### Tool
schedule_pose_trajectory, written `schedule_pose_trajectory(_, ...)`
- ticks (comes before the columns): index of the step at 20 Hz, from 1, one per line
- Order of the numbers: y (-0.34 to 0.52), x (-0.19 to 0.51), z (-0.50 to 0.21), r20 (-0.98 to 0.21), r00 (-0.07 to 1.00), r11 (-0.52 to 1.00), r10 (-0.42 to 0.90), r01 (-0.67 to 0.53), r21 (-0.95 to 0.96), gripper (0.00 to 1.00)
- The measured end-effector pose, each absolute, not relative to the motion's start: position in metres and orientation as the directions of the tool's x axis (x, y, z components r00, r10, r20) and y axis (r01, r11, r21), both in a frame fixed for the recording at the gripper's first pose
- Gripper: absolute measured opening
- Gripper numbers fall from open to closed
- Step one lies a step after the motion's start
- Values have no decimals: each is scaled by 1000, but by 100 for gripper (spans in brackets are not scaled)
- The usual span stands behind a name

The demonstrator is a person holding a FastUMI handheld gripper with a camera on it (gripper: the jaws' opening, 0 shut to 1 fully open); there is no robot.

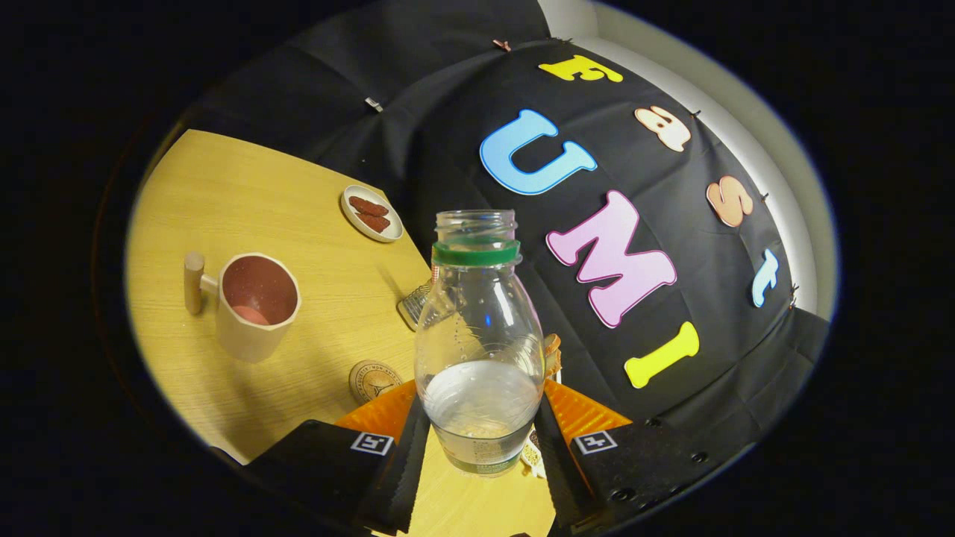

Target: Take the bottle from table, then pour the juice into the cup, finally place the bottle on the coaster

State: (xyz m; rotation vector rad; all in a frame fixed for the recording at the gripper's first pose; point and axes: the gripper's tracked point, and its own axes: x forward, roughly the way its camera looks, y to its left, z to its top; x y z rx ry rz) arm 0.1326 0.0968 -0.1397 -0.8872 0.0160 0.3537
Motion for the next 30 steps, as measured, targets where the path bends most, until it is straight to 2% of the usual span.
schedule_pose_trajectory(6, 110, 140, -153, -166, 942, 497, 293, -298, -815, 72)
schedule_pose_trajectory(12, 122, 146, -156, -149, 935, 333, 322, -259, -907, 72)
schedule_pose_trajectory(30, 159, 142, -198, -174, 902, 12, 395, -195, -981, 72)
